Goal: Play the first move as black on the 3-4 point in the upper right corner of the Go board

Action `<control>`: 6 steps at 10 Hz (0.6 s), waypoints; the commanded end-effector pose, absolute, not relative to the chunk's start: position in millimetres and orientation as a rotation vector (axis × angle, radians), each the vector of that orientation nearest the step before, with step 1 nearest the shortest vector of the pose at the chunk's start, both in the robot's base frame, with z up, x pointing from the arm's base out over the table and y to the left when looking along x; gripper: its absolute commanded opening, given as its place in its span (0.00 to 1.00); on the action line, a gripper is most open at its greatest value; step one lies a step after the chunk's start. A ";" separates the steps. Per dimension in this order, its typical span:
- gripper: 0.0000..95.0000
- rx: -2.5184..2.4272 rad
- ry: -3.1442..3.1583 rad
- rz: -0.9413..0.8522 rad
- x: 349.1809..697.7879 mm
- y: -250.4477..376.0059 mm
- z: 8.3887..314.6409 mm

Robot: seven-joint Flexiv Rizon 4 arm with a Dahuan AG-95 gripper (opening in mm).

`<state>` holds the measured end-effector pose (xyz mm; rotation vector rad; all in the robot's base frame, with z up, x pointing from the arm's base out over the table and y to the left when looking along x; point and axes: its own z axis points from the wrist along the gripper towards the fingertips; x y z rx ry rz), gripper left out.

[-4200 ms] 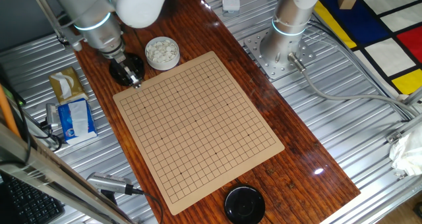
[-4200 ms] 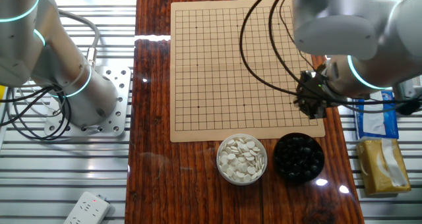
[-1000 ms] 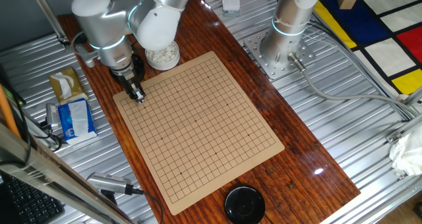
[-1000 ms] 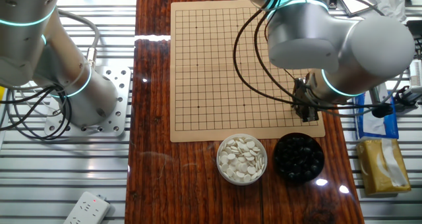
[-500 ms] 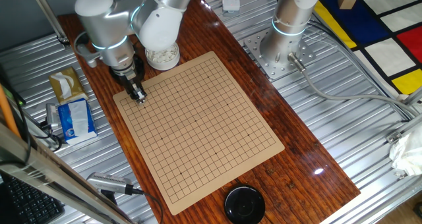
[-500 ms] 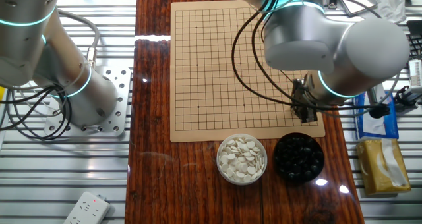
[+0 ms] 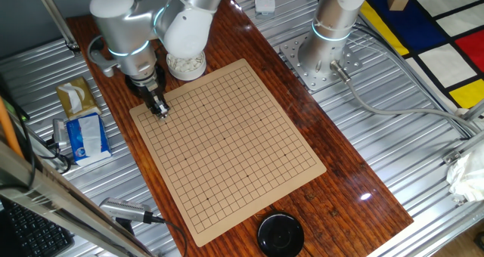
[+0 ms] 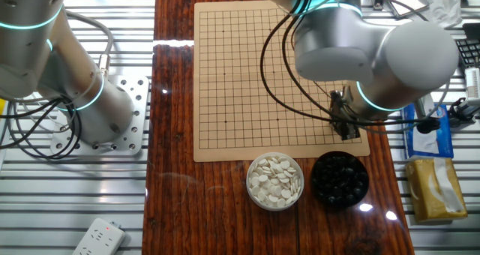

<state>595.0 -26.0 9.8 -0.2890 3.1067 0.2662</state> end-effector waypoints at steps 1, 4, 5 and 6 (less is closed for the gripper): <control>0.00 -0.296 3.101 0.266 595.0 -25.9 9.0; 0.20 -0.307 3.096 0.267 594.8 -26.3 9.2; 0.20 -0.311 3.094 0.266 594.7 -26.3 8.9; 0.20 -0.313 3.092 0.269 594.7 -26.4 8.7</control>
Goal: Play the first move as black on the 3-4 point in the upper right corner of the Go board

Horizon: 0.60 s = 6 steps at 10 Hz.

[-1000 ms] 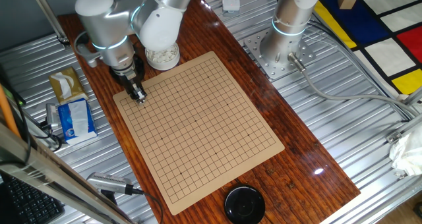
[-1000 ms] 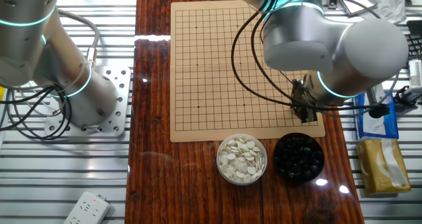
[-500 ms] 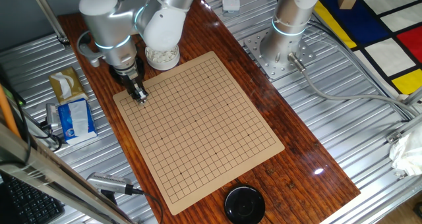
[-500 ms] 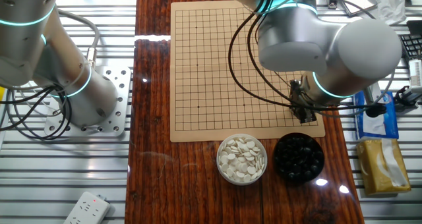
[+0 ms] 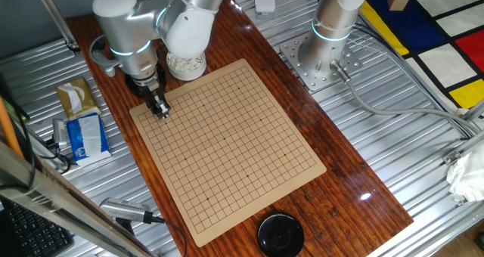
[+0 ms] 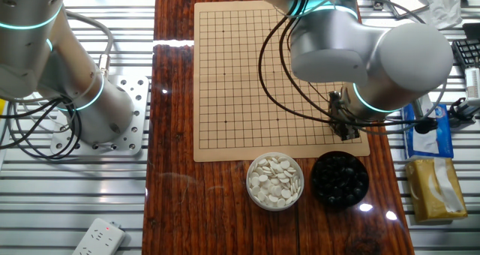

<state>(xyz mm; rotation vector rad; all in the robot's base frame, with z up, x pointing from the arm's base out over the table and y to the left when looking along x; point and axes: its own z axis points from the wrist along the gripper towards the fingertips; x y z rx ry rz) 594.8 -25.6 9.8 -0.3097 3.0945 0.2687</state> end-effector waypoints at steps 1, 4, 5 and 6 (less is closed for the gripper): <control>0.20 -0.312 3.092 0.273 594.6 -26.4 8.8; 0.20 -0.316 3.091 0.268 594.4 -27.0 9.1; 0.20 -0.317 3.091 0.269 594.3 -27.0 9.1; 0.20 -0.323 3.091 0.270 594.2 -27.4 9.2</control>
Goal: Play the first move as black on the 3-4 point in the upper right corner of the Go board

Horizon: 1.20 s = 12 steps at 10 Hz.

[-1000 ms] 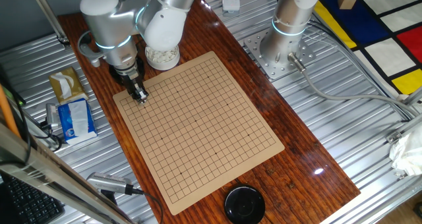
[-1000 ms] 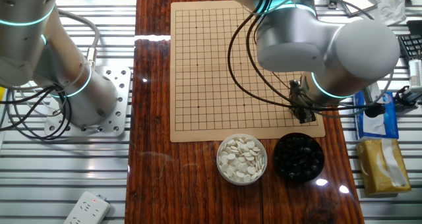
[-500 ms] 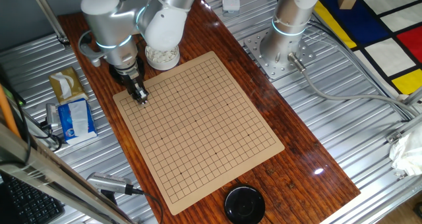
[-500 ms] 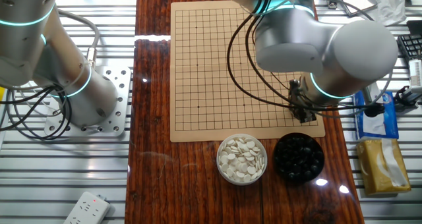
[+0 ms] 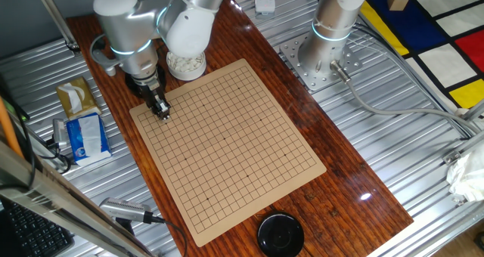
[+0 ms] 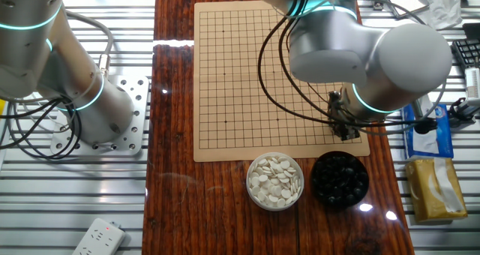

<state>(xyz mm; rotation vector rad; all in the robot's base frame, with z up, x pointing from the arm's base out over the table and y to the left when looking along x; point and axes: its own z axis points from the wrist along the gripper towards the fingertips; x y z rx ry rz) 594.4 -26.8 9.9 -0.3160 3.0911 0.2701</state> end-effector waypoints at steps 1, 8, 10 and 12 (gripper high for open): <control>0.20 -0.340 3.089 0.269 593.7 -28.8 10.0; 0.20 -0.377 3.082 0.234 592.4 -32.7 10.9; 0.20 -0.389 3.081 0.230 592.0 -33.9 11.4; 0.20 -0.390 3.079 0.233 591.8 -34.6 11.9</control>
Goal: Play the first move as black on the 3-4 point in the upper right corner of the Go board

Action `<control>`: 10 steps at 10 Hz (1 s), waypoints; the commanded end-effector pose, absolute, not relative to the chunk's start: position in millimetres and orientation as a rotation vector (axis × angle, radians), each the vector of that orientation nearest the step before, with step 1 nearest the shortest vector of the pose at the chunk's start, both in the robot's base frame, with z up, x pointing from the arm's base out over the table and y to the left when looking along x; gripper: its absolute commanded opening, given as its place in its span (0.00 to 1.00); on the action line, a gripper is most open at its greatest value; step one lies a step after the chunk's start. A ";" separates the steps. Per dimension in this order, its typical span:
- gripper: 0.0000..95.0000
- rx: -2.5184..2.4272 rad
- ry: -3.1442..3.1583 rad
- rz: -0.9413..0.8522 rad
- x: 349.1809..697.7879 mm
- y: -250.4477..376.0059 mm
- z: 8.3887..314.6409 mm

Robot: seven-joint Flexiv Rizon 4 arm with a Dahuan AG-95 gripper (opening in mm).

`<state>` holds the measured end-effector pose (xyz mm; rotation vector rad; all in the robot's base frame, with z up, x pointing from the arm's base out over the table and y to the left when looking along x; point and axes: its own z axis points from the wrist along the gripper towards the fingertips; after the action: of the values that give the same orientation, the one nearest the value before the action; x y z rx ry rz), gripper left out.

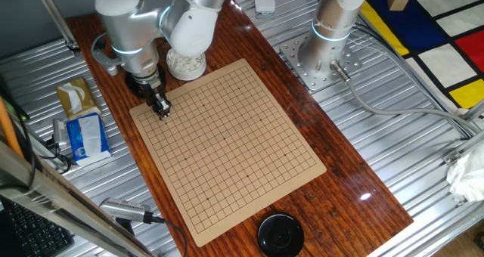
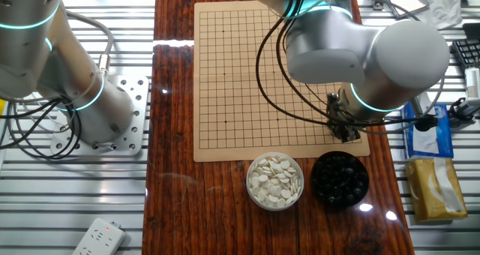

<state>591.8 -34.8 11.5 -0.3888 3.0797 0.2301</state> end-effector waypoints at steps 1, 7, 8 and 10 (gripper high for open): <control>0.20 -0.390 3.076 0.236 591.5 -35.0 13.2; 0.20 -0.333 3.099 0.251 586.5 -32.3 48.5; 0.00 -0.332 3.110 0.245 584.2 -30.1 59.7; 0.00 -0.314 3.136 0.248 579.9 -25.5 76.7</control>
<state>577.8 -24.7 79.9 -0.3132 3.1371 0.2454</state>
